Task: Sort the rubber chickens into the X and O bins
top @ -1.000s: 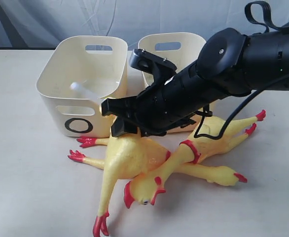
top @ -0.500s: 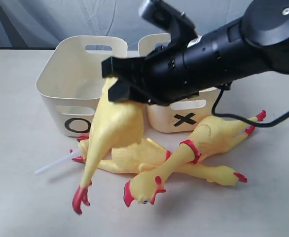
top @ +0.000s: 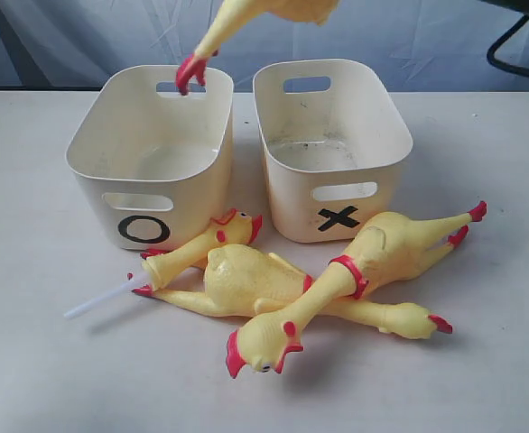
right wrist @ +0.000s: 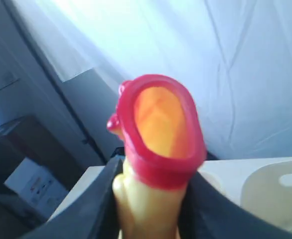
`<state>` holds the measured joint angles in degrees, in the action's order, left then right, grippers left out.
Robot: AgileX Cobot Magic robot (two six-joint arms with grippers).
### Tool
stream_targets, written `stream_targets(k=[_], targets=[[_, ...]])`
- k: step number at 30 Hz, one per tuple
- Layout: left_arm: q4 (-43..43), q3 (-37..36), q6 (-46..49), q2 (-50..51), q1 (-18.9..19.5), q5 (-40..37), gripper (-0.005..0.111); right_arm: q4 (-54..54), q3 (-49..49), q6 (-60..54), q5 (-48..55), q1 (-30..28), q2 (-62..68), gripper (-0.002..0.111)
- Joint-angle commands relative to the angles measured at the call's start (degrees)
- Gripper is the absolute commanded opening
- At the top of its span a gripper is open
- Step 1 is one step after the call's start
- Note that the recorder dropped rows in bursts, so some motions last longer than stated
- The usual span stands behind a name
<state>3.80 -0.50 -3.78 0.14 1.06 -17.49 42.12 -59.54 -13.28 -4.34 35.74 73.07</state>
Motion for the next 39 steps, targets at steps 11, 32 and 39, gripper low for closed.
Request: stream_targets(k=[11,32,39], targets=[[0.1,0.5,-0.1,-0.1,0.0,0.9,0.000,-1.7,-0.2,-9.2,-4.1,-9.4,15.6,0.029],[0.1,0.5,-0.1,-0.1,-0.6,0.9,0.000,-7.3,-0.2,-9.2,3.3,-12.3,17.7,0.052],[0.1,0.5,-0.1,-0.1,-0.6,0.9,0.000,-9.7,-0.2,-12.6,19.5,-12.3,8.5,0.059]])
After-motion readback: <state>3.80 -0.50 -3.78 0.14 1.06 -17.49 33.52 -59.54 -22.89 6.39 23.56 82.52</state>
